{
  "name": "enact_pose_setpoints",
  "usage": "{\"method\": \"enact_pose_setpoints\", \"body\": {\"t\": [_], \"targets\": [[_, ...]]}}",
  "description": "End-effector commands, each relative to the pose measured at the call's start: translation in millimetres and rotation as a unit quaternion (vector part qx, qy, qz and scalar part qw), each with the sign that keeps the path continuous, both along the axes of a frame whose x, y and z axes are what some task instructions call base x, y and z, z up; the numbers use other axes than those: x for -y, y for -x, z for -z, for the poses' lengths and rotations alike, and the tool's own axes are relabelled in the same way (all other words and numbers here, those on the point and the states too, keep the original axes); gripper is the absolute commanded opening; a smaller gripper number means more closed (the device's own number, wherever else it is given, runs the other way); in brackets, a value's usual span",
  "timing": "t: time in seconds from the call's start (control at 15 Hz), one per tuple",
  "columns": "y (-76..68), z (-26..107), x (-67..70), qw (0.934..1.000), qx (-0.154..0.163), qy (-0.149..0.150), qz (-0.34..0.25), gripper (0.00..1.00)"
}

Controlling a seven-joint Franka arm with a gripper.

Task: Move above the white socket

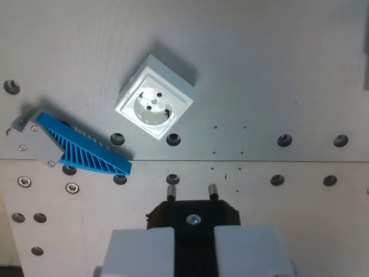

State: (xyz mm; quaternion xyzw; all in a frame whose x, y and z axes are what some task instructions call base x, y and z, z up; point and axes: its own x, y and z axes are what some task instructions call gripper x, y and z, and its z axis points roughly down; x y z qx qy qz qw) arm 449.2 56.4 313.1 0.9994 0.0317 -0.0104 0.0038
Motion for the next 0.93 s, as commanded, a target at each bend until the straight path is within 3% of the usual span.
{"method": "enact_pose_setpoints", "body": {"t": [0.07,0.53,0.93], "targets": [[6.4,14.3,-0.8,0.9967,0.045,-0.004,-0.067,0.0],[12.5,42.2,-4.7,0.9891,0.046,0.0,-0.14,0.0],[18.2,71.6,-9.7,0.9769,0.044,0.003,-0.209,0.0]]}}
